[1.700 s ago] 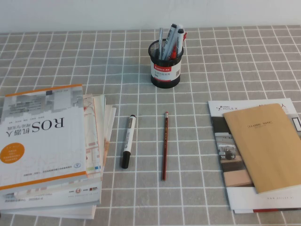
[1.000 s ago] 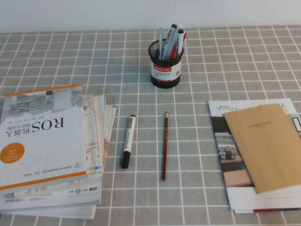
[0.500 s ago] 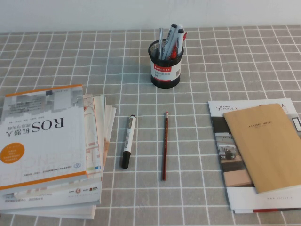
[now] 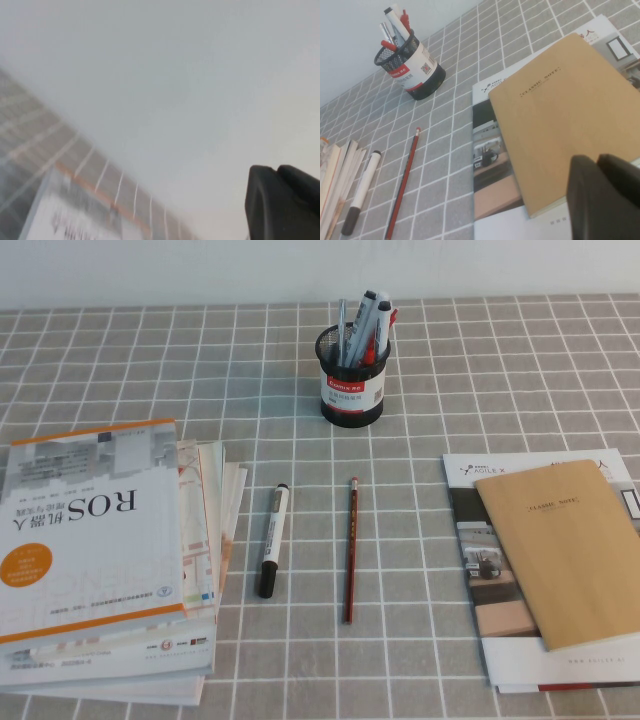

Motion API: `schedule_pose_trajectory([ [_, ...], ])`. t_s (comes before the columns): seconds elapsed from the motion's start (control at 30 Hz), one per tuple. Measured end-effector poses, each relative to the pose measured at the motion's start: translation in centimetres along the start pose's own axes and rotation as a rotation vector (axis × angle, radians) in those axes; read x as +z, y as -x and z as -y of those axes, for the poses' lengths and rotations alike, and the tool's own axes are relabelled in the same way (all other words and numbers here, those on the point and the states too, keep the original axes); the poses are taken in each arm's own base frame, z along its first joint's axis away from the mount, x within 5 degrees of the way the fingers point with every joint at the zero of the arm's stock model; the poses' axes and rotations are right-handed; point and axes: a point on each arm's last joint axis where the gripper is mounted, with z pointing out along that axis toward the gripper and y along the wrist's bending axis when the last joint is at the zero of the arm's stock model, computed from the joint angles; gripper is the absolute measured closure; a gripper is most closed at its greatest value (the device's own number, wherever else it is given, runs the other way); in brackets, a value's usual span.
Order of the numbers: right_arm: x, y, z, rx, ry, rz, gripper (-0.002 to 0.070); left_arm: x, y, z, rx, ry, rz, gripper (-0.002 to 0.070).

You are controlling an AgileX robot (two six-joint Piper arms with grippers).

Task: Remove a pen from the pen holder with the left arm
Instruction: 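Take a marker out of the pen holder and lay it on the table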

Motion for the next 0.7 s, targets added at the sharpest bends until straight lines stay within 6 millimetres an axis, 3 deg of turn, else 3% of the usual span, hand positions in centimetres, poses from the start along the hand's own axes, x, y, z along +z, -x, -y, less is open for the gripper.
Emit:
schedule_pose_trajectory([
  [0.23,0.0,0.0,0.0,0.000,0.000,0.000,0.0689,-0.1,1.4,0.0,-0.048,-0.001,0.150,0.0678],
  [0.37,0.0,0.0,0.0,0.000,0.000,0.000,0.0689,-0.1,1.5,0.2,-0.080,-0.013,0.139,0.0678],
  [0.53,0.0,0.0,0.0,0.000,0.000,0.000,0.0689,1.1,3.9,4.6,0.182,-0.067,-0.102,0.0678],
  [0.7,0.0,0.0,0.0,0.000,0.000,0.000,0.0689,4.5,6.5,7.9,0.388,-0.011,-0.363,0.0678],
])
